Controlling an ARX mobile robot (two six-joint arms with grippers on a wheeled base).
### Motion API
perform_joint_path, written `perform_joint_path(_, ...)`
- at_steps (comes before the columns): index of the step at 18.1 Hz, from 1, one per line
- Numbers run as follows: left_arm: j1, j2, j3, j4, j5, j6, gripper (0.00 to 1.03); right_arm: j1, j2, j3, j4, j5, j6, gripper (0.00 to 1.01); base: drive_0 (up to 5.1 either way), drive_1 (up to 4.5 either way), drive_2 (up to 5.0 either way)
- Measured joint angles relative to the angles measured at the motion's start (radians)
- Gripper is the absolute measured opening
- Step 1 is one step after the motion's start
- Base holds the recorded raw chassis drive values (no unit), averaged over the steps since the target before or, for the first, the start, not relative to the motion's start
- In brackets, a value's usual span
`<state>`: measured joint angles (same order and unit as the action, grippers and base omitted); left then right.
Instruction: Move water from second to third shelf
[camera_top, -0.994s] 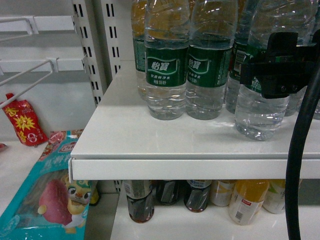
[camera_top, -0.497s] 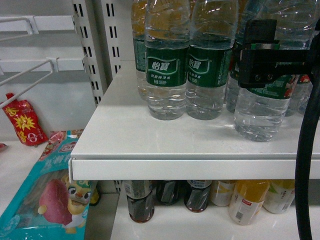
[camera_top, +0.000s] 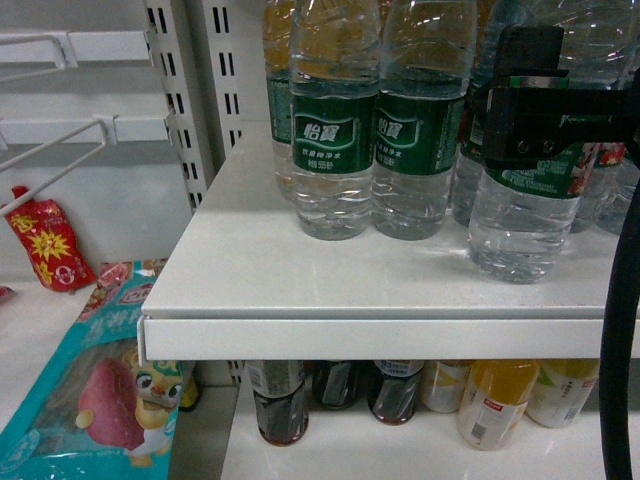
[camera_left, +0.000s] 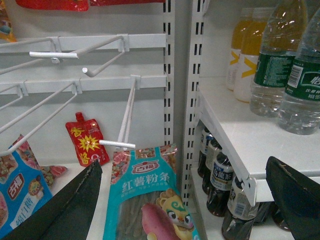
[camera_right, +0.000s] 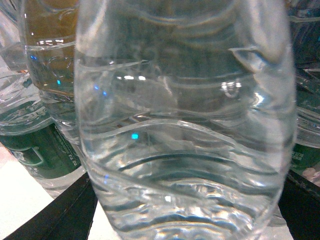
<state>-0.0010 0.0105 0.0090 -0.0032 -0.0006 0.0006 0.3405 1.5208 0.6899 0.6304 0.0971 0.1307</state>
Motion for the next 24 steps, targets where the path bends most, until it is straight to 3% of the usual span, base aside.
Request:
perform_joint_path(11, 0.000, 0.000, 0.000, 0.000, 0.000, 0.000, 0.98, -0.014, -0.340, -0.182, -0.236, -0.092, 0.035, 0.98, 0.0, 0.00, 0.0)
perform_joint_path(14, 0.000, 0.000, 0.000, 0.000, 0.000, 0.000, 0.98, -0.014, -0.428, -0.211, -0.275, -0.097, 0.039, 0.98, 0.0, 0.00, 0.0)
perform_joint_path(21, 0.000, 0.000, 0.000, 0.000, 0.000, 0.000, 0.98, -0.033, -0.818, -0.278, -0.516, -0.123, 0.072, 0.98, 0.0, 0.00, 0.0)
perform_joint_path(23, 0.000, 0.000, 0.000, 0.000, 0.000, 0.000, 0.98, -0.024, -0.929, -0.283, -0.590, -0.093, 0.078, 0.98, 0.0, 0.00, 0.0)
perform_joint_path(24, 0.000, 0.000, 0.000, 0.000, 0.000, 0.000, 0.98, 0.010, -0.972, -0.325, -0.487, 0.027, 0.040, 0.91, 0.0, 0.00, 0.0)
